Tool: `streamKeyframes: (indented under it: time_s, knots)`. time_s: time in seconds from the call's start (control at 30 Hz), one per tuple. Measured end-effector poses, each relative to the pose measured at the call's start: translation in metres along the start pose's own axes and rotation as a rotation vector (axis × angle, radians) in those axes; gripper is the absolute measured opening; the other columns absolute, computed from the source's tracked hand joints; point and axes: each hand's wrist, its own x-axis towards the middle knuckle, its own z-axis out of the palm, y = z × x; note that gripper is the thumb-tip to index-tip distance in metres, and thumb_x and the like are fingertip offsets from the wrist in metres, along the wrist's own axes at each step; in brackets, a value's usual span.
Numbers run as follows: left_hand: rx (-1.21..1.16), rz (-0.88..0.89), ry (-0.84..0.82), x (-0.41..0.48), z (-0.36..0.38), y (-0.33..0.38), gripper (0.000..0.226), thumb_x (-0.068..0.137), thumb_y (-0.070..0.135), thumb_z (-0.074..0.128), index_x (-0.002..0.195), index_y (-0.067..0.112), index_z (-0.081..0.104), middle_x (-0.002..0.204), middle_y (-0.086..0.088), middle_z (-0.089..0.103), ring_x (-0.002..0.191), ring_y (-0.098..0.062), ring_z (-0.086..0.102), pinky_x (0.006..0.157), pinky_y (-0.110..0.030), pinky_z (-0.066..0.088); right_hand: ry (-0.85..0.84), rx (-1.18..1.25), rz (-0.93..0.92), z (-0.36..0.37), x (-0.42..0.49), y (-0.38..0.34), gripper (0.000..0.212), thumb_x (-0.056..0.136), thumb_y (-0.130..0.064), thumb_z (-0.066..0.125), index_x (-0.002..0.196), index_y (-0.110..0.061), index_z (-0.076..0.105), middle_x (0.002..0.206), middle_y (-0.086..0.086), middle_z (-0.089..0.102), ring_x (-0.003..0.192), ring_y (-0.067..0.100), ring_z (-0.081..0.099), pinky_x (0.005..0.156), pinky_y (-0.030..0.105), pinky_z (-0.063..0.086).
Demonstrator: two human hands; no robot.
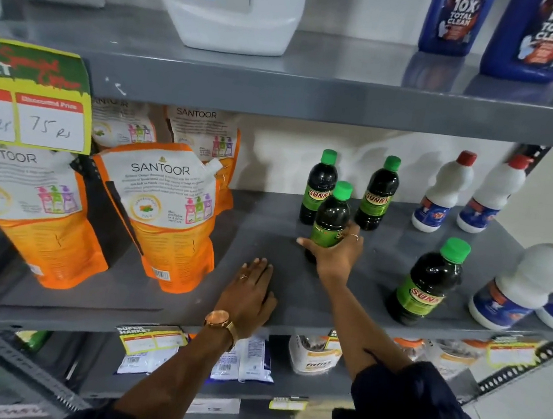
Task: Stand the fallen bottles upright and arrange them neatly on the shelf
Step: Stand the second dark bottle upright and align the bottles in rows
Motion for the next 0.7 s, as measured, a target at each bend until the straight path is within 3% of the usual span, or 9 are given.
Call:
streamKeyframes:
  time_s: [0.1,0.17,0.27,0.33,0.43,0.53,0.63,0.7]
  knots:
    - [-0.016,-0.013,0.007,-0.001,-0.001,0.000,0.062,0.090,0.033,0.027,0.144,0.003,0.025,0.153,-0.015,0.024,0.143,-0.026,0.015,0.114,-0.029,0.000,0.018,-0.088,0.030,0.003,-0.002,-0.006,0.106,0.036,-0.049,0.092,0.124,-0.014,0.045,0.123,0.011,0.046,0.120,0.033,0.042,0.106,0.049,0.036]
    - [-0.019,-0.009,0.021,-0.001,-0.001,0.001,0.059,0.092,0.032,0.031,0.144,0.004,0.026,0.153,-0.015,0.024,0.143,-0.025,0.015,0.115,-0.030,0.000,-0.025,-0.025,0.001,0.004,-0.008,0.003,0.102,0.044,-0.047,0.091,0.130,-0.018,0.042,0.128,0.008,0.046,0.124,0.027,0.040,0.108,0.044,0.035]
    - [-0.019,-0.008,0.039,0.001,0.001,0.000,0.055,0.096,0.030,0.036,0.144,0.006,0.025,0.154,-0.012,0.023,0.143,-0.023,0.013,0.116,-0.030,0.000,-0.099,0.133,0.032,0.003,-0.016,0.020,0.085,0.060,-0.018,0.086,0.134,-0.024,0.044,0.120,-0.003,0.057,0.113,0.016,0.053,0.103,0.037,0.043]
    - [-0.016,-0.009,0.046,0.001,0.002,0.000,0.056,0.097,0.033,0.036,0.145,0.007,0.024,0.155,-0.012,0.022,0.143,-0.023,0.013,0.116,-0.030,-0.001,-0.051,0.142,0.081,0.001,-0.013,0.020,0.081,0.060,-0.012,0.086,0.132,-0.021,0.050,0.116,-0.001,0.061,0.109,0.015,0.056,0.100,0.034,0.045]
    - [-0.015,-0.016,0.033,0.001,0.003,-0.001,0.057,0.097,0.036,0.035,0.145,0.008,0.023,0.155,-0.011,0.021,0.143,-0.022,0.011,0.116,-0.030,-0.001,0.007,0.057,0.111,0.004,-0.011,0.017,0.080,0.048,-0.031,0.092,0.119,-0.011,0.059,0.116,0.007,0.063,0.113,0.023,0.056,0.098,0.038,0.047]
    - [-0.017,-0.026,0.020,0.001,0.003,-0.001,0.058,0.097,0.038,0.033,0.145,0.008,0.021,0.156,-0.011,0.019,0.144,-0.021,0.009,0.117,-0.031,-0.002,0.039,-0.101,0.136,0.010,-0.007,0.016,0.095,0.041,-0.052,0.089,0.118,-0.009,0.055,0.125,0.015,0.055,0.127,0.032,0.043,0.106,0.047,0.038]
    - [-0.014,-0.024,0.025,0.001,0.005,-0.002,0.058,0.097,0.038,0.033,0.145,0.008,0.022,0.155,-0.011,0.021,0.144,-0.021,0.010,0.117,-0.032,0.000,0.056,-0.151,0.121,0.011,-0.009,0.012,0.095,0.042,-0.055,0.088,0.120,-0.011,0.053,0.128,0.013,0.053,0.127,0.031,0.043,0.107,0.049,0.035]
    - [-0.004,-0.018,0.031,0.002,0.006,-0.003,0.059,0.096,0.038,0.034,0.144,0.007,0.023,0.155,-0.012,0.022,0.143,-0.022,0.012,0.117,-0.033,0.001,0.038,-0.099,0.064,0.008,-0.013,0.014,0.089,0.045,-0.047,0.090,0.118,-0.012,0.054,0.122,0.010,0.056,0.117,0.026,0.051,0.102,0.042,0.040]
